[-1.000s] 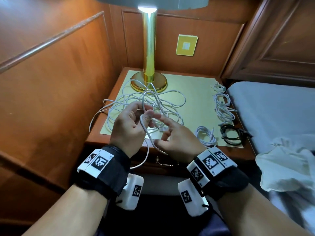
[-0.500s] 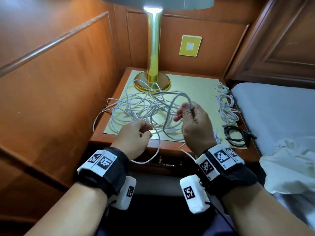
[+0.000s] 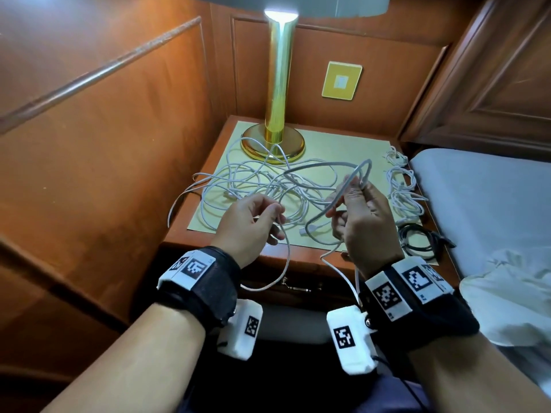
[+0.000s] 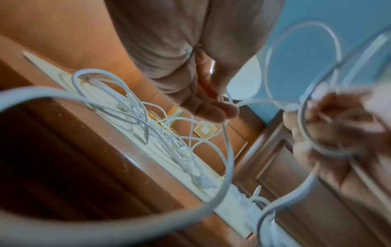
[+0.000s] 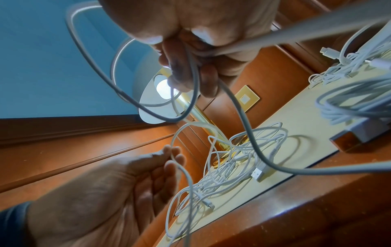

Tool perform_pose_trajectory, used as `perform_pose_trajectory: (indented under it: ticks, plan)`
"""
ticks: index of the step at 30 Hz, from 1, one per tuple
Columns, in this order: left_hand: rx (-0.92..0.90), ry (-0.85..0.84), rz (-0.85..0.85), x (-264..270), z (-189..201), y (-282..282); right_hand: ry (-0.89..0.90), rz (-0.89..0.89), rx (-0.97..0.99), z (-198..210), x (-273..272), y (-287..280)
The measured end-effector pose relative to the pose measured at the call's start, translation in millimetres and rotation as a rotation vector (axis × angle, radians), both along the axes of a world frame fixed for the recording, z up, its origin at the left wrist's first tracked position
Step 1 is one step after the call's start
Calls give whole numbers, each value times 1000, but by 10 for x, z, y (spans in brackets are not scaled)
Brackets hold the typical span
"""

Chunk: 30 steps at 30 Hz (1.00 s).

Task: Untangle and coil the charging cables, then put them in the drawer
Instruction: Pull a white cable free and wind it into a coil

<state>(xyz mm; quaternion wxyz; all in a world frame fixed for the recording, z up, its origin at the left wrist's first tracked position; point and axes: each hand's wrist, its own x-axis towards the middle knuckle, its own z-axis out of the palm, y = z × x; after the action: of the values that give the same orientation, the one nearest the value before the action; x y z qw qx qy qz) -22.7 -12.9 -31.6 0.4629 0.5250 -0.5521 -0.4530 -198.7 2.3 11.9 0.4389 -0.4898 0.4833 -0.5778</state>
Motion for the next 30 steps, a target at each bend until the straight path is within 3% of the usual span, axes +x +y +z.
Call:
perform_pose_trajectory:
  ticks: [5,9,17,21,25,30]
  plan:
    - [51,309,228,17,31,-102,-55,-108,46,17,-77,-3]
    - [50,453,350,36,58,-178,39,-182,24,-21,-186,-28]
    - [42,456,472,90,7,-227,-112,-390,-73,127,-317,14]
    - [60,455,484,102,-16,-249,-178,-409,-168,199,-298,72]
    - [127,388,479,97,-87,-282,-338,-361,-208,239,-265,112]
    - [-106,-158,486,47,-59,-167,-414,-149,-110,207,-263,104]
